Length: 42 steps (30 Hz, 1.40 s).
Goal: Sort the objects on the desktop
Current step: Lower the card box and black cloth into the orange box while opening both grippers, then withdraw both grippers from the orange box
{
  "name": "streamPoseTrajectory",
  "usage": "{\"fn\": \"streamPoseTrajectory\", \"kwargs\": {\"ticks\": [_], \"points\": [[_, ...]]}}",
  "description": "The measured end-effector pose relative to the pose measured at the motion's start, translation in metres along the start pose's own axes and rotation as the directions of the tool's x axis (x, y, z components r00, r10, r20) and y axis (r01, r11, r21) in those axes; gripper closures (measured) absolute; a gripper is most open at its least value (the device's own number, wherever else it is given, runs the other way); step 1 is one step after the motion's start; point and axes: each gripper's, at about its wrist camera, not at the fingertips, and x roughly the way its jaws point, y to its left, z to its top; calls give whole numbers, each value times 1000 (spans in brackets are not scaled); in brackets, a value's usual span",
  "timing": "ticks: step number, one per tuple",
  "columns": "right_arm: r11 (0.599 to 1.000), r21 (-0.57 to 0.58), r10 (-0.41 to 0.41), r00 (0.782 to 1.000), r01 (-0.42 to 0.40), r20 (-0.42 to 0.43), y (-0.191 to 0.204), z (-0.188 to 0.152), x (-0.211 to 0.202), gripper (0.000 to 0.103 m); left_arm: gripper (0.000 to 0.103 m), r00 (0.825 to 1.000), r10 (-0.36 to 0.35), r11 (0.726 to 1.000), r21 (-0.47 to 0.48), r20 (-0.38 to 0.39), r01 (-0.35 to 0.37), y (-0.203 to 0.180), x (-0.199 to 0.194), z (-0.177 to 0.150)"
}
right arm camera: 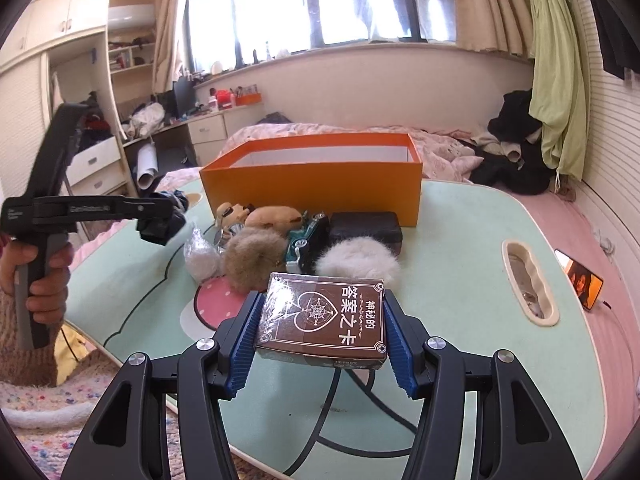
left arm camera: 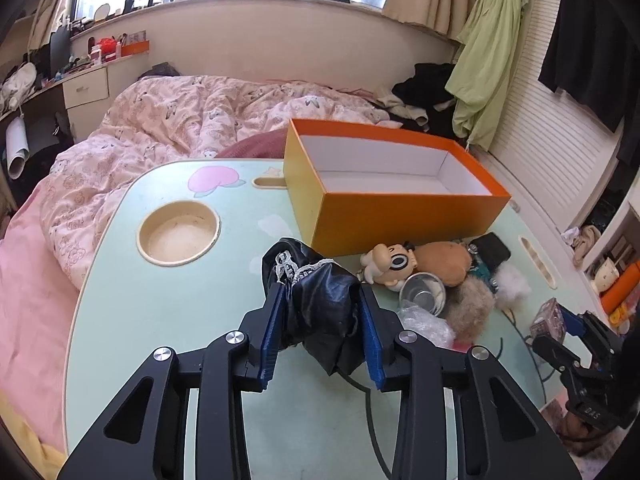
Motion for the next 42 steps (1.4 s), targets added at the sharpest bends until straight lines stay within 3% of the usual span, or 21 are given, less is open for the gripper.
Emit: {"fn": "streamPoseTrajectory", "kwargs": {"ticks": [4, 9, 15, 19, 23, 25, 29, 32, 39, 42], "points": [[1000, 25, 10, 1000, -11, 23, -5, 17, -2, 46, 66, 998, -35, 999, 26, 60, 34, -10, -23, 16], [1000, 22, 1, 999, -2, 38, -6, 63, 6, 46, 66, 993, -59, 996, 71, 98, 53, -28, -26, 49], [998, -14, -54, 998, 54, -23, -11, 124, 52, 46, 66, 996, -71, 996, 53, 55, 68, -40, 14, 97], [998, 22, -61, 995, 63, -83, -22, 154, 97, 46, 64, 1000, -2, 998, 61, 28, 0, -43, 51, 121], [993, 85, -71, 992, 79, -102, -37, 165, 129, 37, 46, 1000, 8, 1000, 18, -30, -7, -36, 85, 129], [990, 98, -89, 992, 98, -92, -40, 166, 131, 28, 43, 999, 18, 1000, 6, -40, -18, -33, 91, 125], [989, 108, -95, 994, 101, -59, -43, 158, 114, 24, 30, 1000, 11, 1000, -10, -20, -12, -28, 81, 111], [989, 110, -90, 995, 95, -46, -42, 147, 96, 22, 29, 1000, -10, 1000, -17, -1, 10, -27, 63, 97], [990, 101, -90, 991, 101, -103, -20, 94, 49, 15, 21, 1000, 6, 999, 40, -15, -6, -40, 18, 36], [992, 66, -100, 986, 110, -133, -8, 62, 35, 15, 21, 998, 7, 999, 51, -61, -4, -44, 14, 3]]}}
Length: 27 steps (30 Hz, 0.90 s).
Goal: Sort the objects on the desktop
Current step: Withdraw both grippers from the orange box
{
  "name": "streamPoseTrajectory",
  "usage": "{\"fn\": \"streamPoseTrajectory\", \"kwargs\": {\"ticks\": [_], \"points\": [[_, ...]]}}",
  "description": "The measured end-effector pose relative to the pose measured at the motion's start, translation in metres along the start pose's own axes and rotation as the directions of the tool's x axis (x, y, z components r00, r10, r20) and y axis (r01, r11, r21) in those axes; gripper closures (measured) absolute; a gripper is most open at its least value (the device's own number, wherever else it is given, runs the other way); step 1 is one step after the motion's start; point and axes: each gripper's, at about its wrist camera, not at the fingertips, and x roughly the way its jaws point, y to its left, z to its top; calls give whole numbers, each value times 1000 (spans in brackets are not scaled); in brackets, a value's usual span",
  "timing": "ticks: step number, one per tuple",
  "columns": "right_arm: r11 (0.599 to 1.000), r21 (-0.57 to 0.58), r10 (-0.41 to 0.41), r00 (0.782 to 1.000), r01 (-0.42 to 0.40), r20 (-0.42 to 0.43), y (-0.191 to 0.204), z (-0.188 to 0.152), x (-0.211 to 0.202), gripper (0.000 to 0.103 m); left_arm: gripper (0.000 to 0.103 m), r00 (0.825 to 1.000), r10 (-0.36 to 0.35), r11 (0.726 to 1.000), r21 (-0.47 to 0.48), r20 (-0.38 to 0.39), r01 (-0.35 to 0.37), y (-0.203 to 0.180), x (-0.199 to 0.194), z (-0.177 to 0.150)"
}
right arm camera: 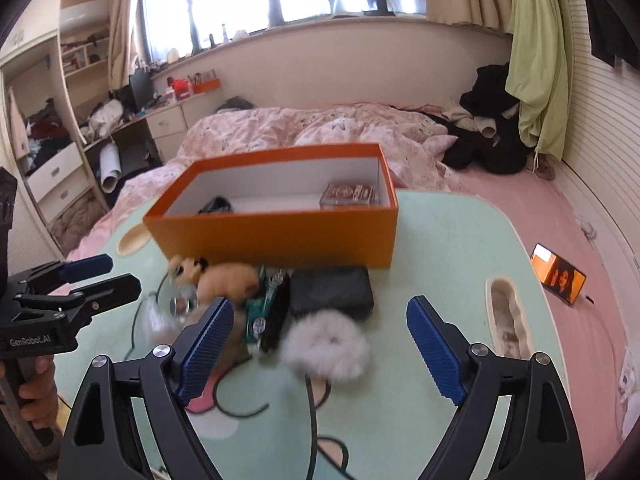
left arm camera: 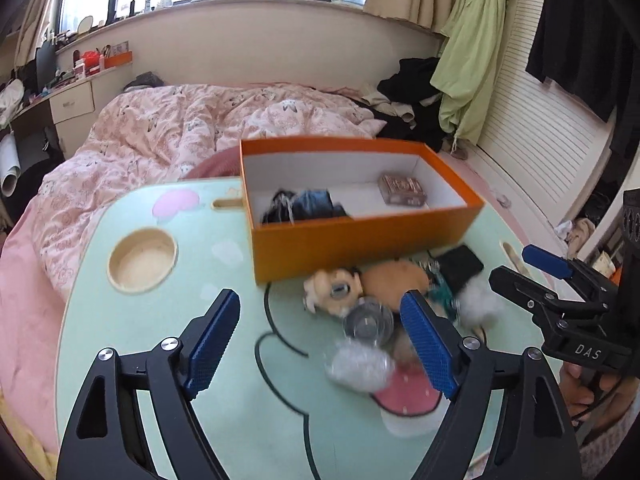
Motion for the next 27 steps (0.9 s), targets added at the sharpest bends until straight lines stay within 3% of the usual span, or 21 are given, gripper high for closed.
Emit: {"fn": "streamPoseTrajectory", "kwargs": {"ticks": [4, 7, 12, 13, 14, 27], "points": [[995, -56, -88, 996, 88, 1, 6, -40, -8, 15, 21, 998, 57, 998, 15, -2, -57, -7, -2, -33], [995, -56, -89, 996, 88, -15, 5, -58, -7, 15, 21, 993, 114, 991, 78, -16, -113, -17, 7, -46], [996, -44, -77, 995, 74, -68, -1, -64, 7, 11, 15, 993, 105, 989, 113, -55, -99, -25, 20, -50], [997, -41, -75, 995, 72, -68, -2, -64, 9, 5, 12, 993, 103, 989, 115, -56, -96, -24, 21, -50], [997, -41, -74, 995, 71, -70, -3, -66, 10, 1, 0, 993, 99, 989, 119, -61, -92, -23, 24, -51], [997, -47, -71, 995, 68, -68, -2, -68, 11, 0, 0, 995, 89, 988, 129, -53, -81, -22, 24, -54]]}}
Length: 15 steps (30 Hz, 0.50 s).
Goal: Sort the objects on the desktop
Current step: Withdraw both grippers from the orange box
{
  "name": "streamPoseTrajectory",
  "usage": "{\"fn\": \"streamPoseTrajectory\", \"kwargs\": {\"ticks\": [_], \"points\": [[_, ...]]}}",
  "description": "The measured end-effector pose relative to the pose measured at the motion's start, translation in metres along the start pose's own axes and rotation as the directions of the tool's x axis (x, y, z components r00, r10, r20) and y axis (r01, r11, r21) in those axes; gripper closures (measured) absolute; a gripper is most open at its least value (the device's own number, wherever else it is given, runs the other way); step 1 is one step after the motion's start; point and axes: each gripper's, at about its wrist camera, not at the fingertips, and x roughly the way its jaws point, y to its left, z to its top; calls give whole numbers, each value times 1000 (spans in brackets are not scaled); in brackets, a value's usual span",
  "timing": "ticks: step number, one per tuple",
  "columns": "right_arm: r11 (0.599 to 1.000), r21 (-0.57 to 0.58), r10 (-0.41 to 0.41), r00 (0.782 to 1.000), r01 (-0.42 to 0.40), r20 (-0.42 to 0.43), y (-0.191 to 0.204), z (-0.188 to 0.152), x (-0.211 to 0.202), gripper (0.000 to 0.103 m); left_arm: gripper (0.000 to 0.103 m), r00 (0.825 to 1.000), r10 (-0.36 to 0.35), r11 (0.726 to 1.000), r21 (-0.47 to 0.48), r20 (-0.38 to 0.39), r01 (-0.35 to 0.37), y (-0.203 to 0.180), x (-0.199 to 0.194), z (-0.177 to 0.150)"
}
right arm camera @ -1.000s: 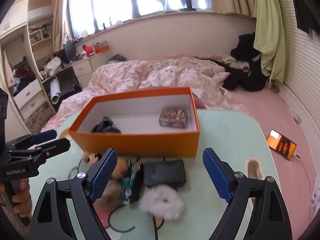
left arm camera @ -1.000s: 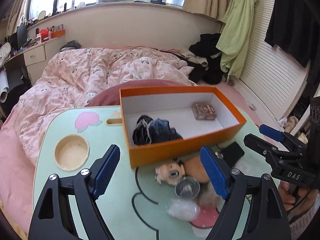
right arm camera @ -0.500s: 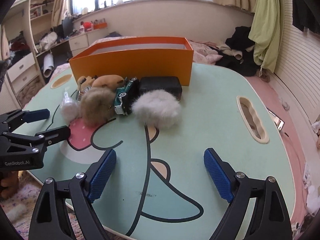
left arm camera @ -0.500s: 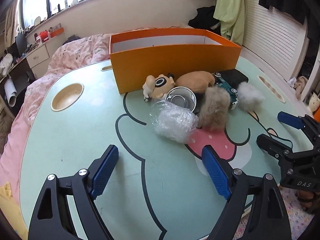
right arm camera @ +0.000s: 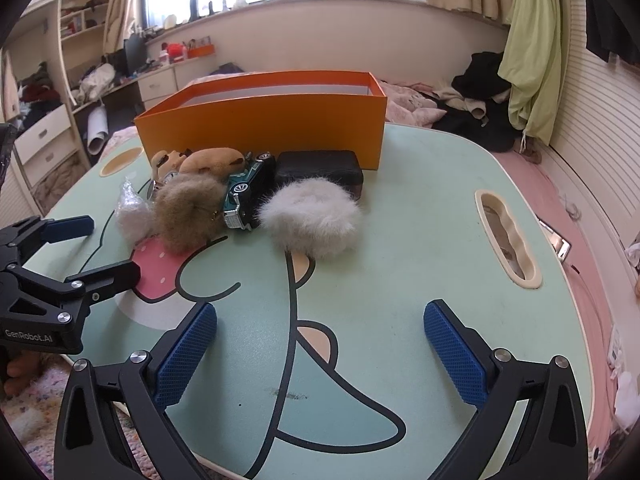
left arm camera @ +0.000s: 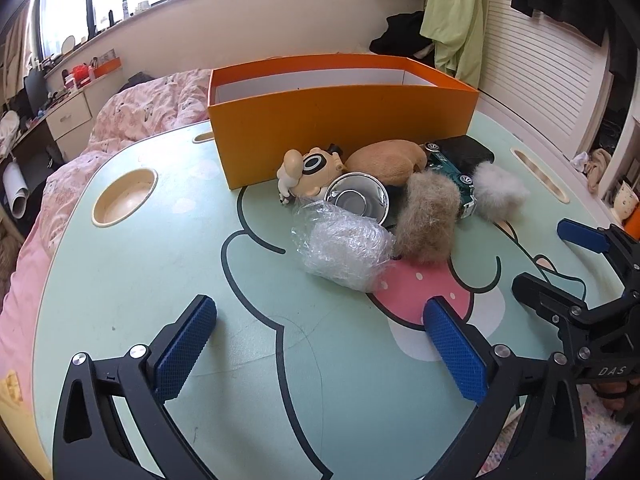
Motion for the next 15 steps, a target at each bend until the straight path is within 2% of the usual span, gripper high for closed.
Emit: {"fn": "streamPoseTrajectory", "kwargs": {"ticks": [15], "points": [[1000, 18, 7, 1000, -7, 16, -6, 4, -3, 0, 0, 1000, -2, 1000, -2, 0, 2, 0, -1, -1]]}}
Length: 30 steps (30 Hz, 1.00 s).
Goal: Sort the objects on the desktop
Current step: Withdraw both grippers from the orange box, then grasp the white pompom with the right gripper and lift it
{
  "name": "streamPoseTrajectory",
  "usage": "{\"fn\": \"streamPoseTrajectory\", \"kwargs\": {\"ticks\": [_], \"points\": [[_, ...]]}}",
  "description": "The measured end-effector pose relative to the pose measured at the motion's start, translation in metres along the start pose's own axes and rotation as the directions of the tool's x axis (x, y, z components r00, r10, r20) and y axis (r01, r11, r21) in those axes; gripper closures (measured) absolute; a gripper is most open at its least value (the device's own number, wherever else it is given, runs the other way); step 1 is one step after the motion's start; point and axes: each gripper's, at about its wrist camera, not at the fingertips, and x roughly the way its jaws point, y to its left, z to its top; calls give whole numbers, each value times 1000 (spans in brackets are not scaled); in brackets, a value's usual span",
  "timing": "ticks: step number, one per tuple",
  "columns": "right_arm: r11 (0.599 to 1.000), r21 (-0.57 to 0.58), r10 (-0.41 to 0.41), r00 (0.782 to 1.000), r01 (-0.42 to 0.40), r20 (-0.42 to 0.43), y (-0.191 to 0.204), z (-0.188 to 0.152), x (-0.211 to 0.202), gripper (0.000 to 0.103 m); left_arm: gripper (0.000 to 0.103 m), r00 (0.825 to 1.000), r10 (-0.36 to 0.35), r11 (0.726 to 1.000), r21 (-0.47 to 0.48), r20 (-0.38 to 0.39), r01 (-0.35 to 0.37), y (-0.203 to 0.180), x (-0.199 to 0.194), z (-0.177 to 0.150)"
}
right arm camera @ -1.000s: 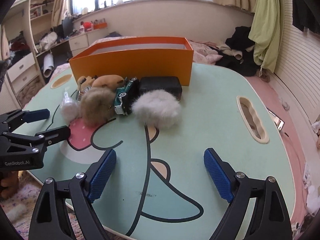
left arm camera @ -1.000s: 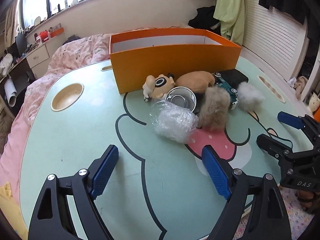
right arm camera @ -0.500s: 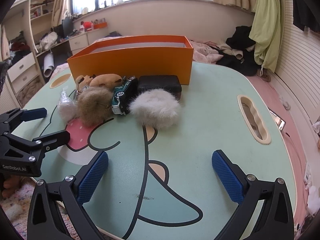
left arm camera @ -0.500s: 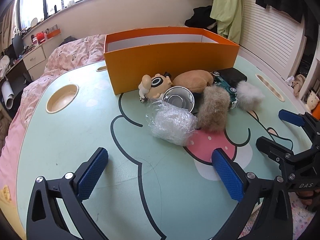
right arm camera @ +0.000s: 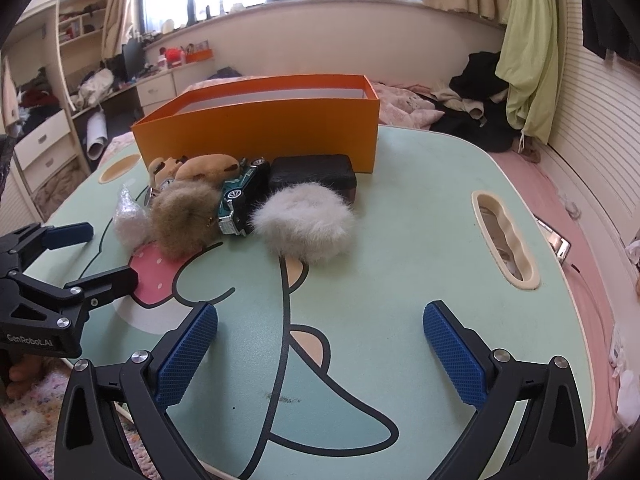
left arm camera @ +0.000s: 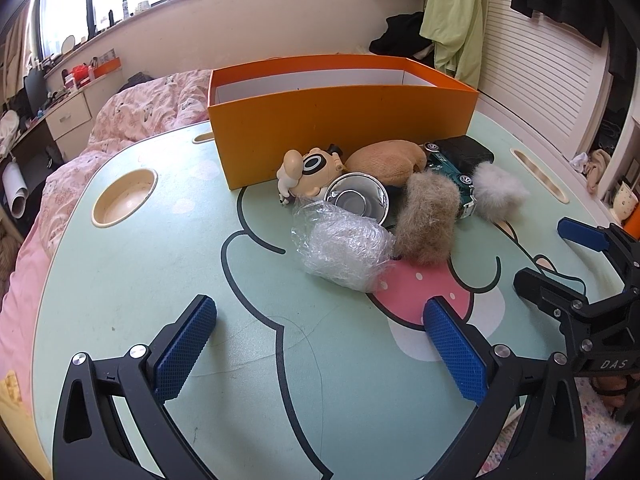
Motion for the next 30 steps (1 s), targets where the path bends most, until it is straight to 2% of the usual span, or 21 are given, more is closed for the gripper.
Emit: {"fn": "streamPoseTrajectory", "kwargs": {"ticks": [3, 7, 14, 17, 19, 20, 21, 25, 30], "points": [[1000, 6, -24, 999, 24, 34, -3, 8, -3, 0, 0, 1000, 1, 1000, 0, 1, -1, 0, 0, 0], [1000, 9, -18, 999, 17, 32, -2, 24, 4, 1, 0, 1000, 1, 1000, 0, 1, -1, 0, 0, -1], [998, 33, -51, 996, 54, -68, 3, 54, 31, 7, 0, 1000, 1, 1000, 1, 2, -1, 0, -1, -1], [998, 51, -30, 993, 36, -115, 2, 60, 44, 20, 0, 1000, 1, 1000, 1, 2, -1, 0, -1, -1], [998, 29, -44, 992, 48, -118, 5, 59, 47, 40, 0, 1000, 1, 1000, 2, 3, -1, 0, -2, -1], [999, 22, -44, 993, 46, -109, 6, 57, 46, 47, 0, 1000, 1, 1000, 4, 3, -1, 0, -2, -1], [999, 19, -33, 994, 35, -102, 7, 54, 43, 61, 0, 1000, 1, 1000, 4, 3, -1, -1, -2, -1], [1000, 23, 7, 998, -5, -61, 7, 40, 29, 64, 0, 1000, 0, 1000, 4, 3, 0, -1, -3, 0], [999, 5, 46, 998, -47, 36, 11, 12, 6, 64, 0, 1000, 0, 1000, 4, 3, 0, -1, -2, -1]]}}
